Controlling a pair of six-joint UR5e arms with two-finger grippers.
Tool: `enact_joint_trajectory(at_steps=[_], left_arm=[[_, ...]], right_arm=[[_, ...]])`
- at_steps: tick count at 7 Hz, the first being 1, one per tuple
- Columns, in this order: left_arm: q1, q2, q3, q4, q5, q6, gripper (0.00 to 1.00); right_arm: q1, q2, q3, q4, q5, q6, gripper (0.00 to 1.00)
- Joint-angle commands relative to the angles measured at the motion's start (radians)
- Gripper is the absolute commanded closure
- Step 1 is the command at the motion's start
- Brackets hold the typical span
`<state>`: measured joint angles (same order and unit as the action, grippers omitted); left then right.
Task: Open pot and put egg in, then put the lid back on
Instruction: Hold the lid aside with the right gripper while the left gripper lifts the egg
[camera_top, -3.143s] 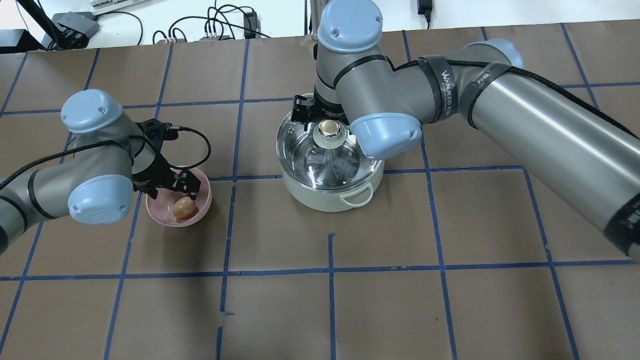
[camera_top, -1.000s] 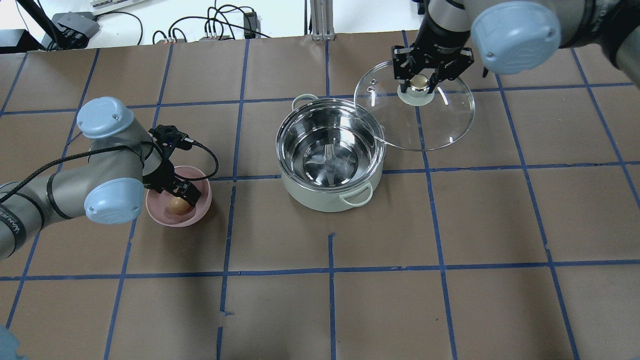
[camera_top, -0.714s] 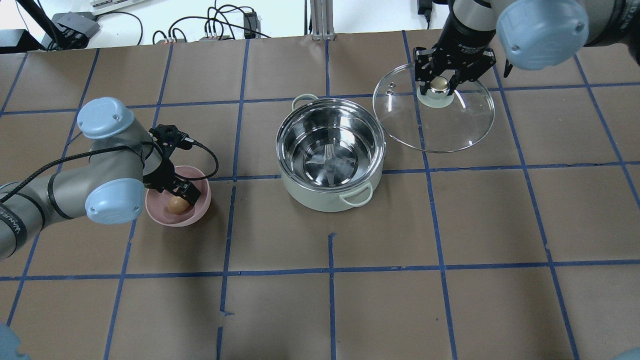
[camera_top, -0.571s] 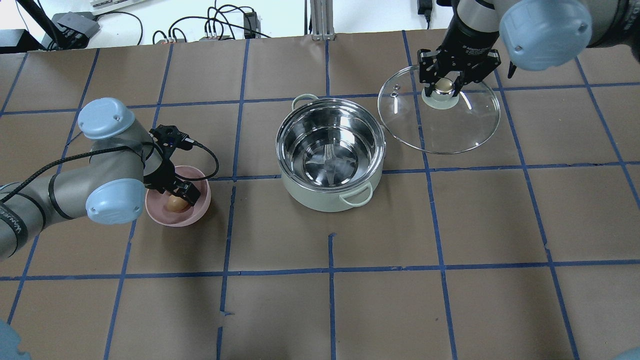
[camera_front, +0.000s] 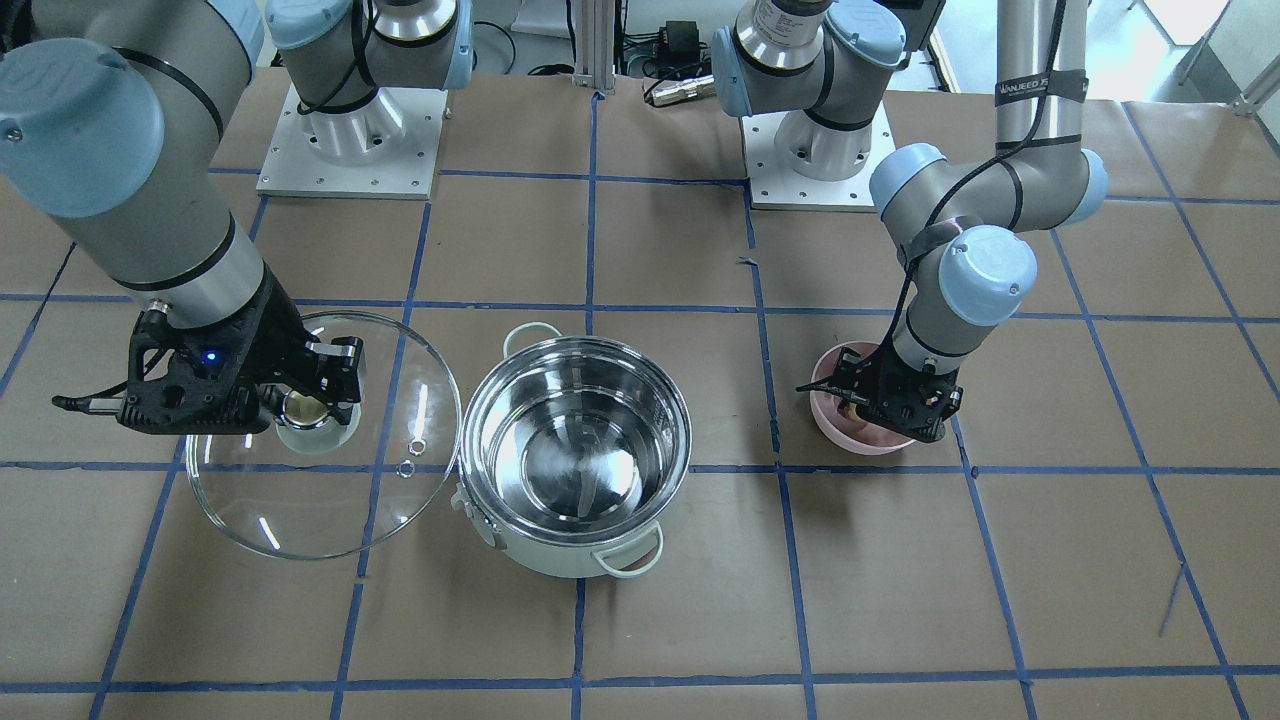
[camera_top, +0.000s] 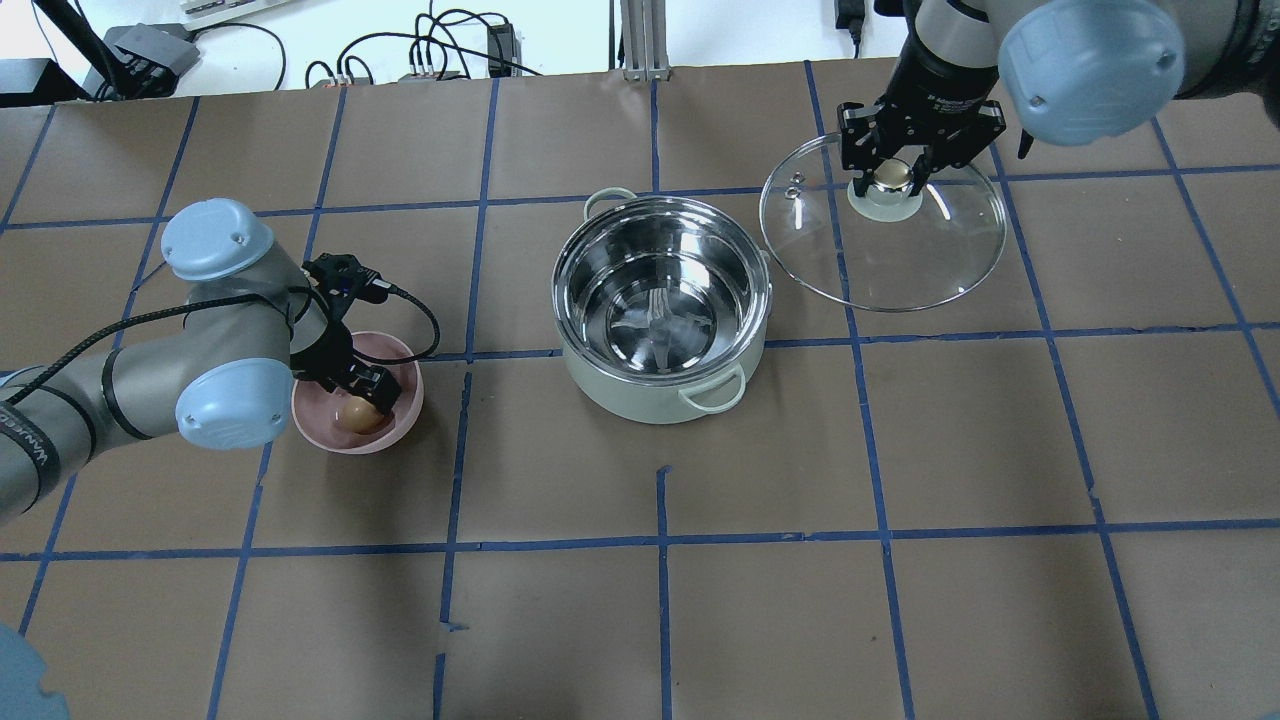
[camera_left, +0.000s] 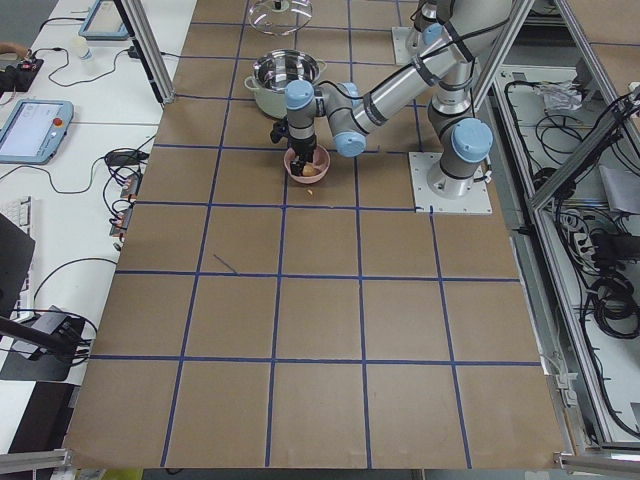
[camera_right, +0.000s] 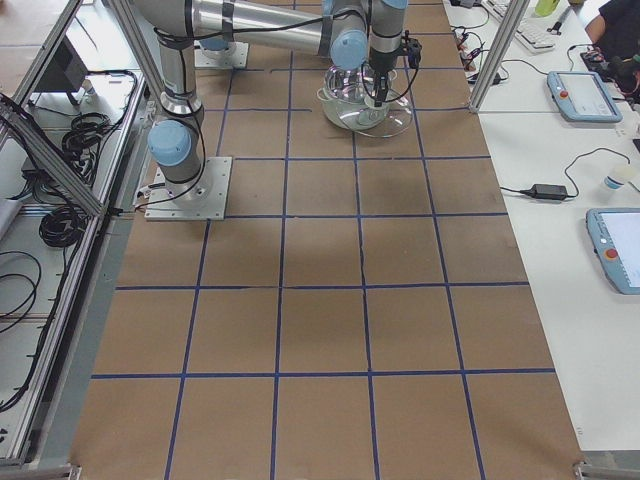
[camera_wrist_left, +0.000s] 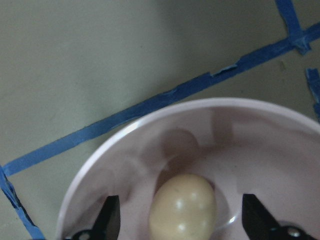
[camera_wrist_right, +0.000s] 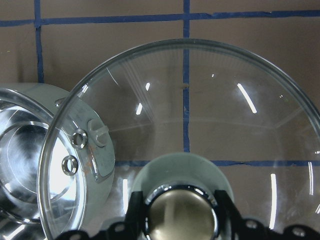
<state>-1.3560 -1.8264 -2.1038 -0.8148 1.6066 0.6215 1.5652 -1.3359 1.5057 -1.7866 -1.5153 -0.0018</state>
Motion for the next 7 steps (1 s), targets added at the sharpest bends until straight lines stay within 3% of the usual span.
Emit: enact_joint_trajectory(at_steps=[1, 4, 7], left_arm=[[0.000, -0.001, 0.001, 0.000, -0.005, -0.002, 0.53], [0.000, -0.001, 0.004, -0.001, -0.045, -0.003, 0.74], [0.000, 0.006, 0.011, -0.001, -0.034, 0.001, 0.80]], right_arm=[[0.001, -0.002, 0.011, -0.008, 0.000, 0.000, 0.78], [-0.001, -0.003, 0.021, -0.010, 0.003, -0.003, 0.77], [-0.001, -0.005, 0.033, -0.013, 0.010, -0.004, 0.77]])
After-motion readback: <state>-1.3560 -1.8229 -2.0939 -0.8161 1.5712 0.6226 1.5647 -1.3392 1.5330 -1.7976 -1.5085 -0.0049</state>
